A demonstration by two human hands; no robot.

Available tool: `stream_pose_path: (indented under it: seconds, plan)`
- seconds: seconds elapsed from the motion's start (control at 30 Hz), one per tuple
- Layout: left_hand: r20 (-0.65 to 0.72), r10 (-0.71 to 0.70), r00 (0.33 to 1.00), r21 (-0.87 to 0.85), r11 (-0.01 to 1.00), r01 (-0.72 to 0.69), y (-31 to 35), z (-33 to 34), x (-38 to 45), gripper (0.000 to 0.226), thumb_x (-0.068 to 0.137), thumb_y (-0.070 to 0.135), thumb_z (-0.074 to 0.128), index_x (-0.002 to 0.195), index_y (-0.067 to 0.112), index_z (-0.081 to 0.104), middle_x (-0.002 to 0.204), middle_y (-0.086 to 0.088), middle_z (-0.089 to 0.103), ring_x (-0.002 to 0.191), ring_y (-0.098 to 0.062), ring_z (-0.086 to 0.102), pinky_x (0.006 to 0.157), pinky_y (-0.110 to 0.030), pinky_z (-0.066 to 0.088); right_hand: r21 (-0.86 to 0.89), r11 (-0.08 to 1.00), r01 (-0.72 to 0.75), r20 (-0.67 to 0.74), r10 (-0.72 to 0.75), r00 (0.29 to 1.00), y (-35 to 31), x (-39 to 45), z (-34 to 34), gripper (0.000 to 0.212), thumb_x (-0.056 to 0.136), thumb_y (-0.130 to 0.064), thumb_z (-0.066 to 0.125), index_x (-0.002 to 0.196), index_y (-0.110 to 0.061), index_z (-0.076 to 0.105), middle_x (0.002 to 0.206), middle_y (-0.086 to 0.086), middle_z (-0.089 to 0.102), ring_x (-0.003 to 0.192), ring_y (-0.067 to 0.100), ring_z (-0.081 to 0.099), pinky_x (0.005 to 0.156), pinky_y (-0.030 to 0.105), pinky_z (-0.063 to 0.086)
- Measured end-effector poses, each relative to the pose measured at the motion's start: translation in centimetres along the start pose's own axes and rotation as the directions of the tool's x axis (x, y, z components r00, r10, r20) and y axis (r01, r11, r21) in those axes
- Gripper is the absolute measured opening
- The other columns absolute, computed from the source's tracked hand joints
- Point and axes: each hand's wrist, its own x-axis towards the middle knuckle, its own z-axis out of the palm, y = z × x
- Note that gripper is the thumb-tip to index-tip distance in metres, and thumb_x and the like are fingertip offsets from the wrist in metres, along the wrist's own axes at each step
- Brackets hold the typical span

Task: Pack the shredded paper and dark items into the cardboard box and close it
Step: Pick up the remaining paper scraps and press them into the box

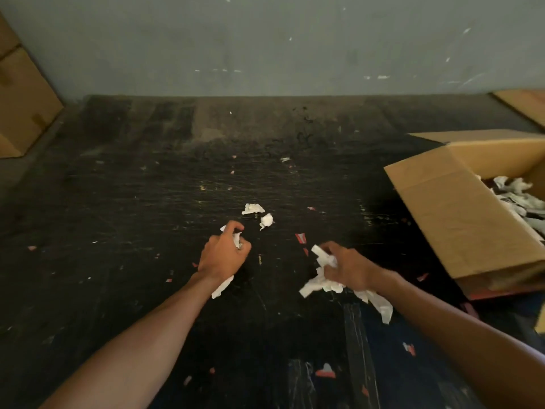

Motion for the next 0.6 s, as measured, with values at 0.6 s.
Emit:
stream_pose_path:
  seconds: [0.6]
  plan:
    - [-0.291, -0.109, 0.951, -0.149, 0.986, 0.067, -1.0, -2.2, 4.0, 0.034, 0.099, 0.046, 0.045, 0.096, 0.015, 0.058, 0.085, -0.007, 0.065, 0.083, -0.023, 0.055, 0.071, -0.035, 0.041, 0.174, 0.984, -0.038, -0.406, 0.107, 0.908, -2.9, 1.7, 1.8, 0.029, 0.100, -0.033, 0.051, 0.122, -0.015, 0.048, 0.090, 0.000, 0.061, 0.074, 0.010, 0.062, 0.052, 0.021, 0.044]
